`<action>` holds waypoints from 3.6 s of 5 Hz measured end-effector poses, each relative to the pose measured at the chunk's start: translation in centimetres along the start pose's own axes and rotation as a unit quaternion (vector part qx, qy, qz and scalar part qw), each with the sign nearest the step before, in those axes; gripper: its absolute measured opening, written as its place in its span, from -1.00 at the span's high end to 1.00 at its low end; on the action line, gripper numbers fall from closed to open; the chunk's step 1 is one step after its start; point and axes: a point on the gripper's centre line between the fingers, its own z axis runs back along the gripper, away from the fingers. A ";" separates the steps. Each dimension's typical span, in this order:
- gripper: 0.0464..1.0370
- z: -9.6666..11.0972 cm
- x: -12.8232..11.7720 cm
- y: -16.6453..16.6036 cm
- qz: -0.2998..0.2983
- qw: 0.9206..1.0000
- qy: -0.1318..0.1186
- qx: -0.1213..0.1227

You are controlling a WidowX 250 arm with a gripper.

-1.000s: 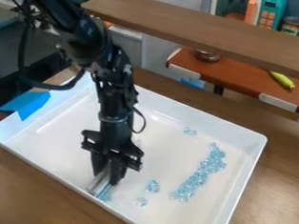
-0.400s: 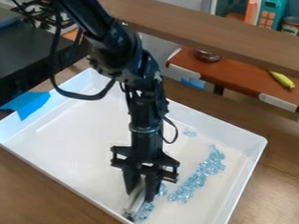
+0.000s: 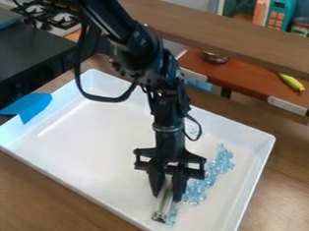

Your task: Sweep into pile

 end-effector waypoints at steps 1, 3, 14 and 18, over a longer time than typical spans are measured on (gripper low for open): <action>0.33 0.1 0.4 -0.5 0.011 1.000 -0.007 -0.015; 0.32 4.5 0.4 -1.0 0.008 0.997 -0.002 -0.073; 0.33 2.0 7.9 2.6 -0.139 0.984 0.053 0.095; 0.33 8.7 7.9 5.4 -0.119 0.992 -0.013 0.034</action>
